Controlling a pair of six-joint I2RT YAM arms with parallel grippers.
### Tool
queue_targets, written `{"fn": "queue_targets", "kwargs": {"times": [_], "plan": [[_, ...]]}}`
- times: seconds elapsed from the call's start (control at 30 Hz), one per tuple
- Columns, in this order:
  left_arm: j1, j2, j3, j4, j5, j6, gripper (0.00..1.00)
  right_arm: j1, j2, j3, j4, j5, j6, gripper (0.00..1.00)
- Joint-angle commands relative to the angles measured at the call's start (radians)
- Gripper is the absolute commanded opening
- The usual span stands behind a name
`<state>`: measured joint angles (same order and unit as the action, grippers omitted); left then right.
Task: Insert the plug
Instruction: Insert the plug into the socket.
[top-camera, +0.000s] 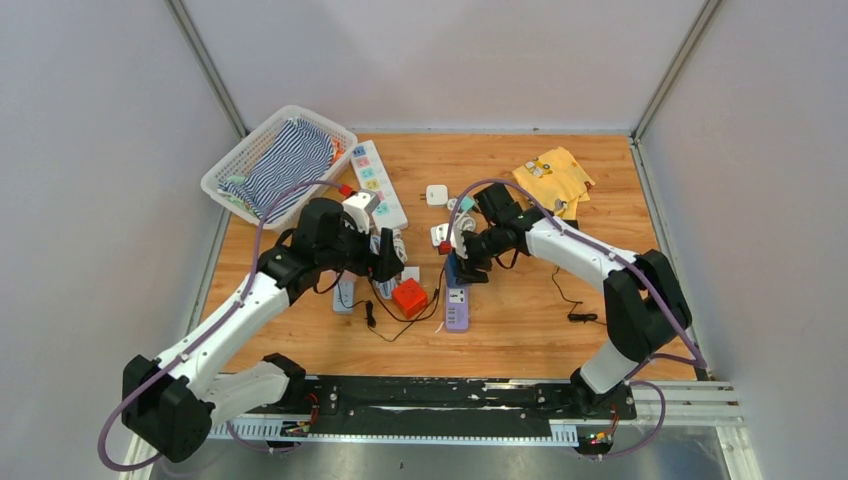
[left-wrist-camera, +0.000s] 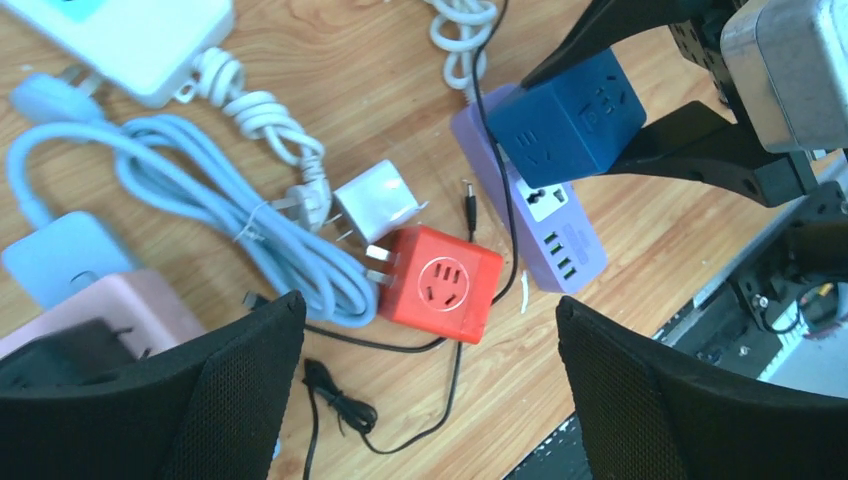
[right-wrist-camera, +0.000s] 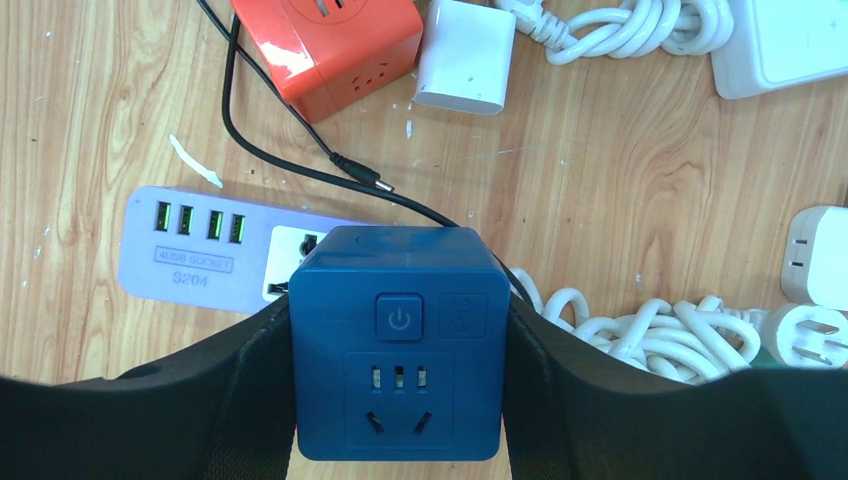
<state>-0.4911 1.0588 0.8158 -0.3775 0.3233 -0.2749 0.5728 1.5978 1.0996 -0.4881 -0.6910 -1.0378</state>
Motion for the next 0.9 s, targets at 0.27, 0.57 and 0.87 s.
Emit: {"fn": "queue_targets", "kwargs": {"times": [0.27, 0.57, 0.87], "plan": [[0.008, -0.180, 0.037, -0.166, -0.254, 0.168, 1.00, -0.027, 0.056, 0.007, 0.007, 0.075, 0.013, 0.00], [0.008, -0.239, -0.013, -0.147, -0.321, 0.182, 1.00, -0.044, 0.042, 0.045, -0.113, 0.076, 0.015, 0.00], [0.008, -0.255, -0.024, -0.155, -0.344, 0.187, 1.00, -0.044, 0.066, 0.065, -0.151, -0.010, 0.009, 0.00]]}}
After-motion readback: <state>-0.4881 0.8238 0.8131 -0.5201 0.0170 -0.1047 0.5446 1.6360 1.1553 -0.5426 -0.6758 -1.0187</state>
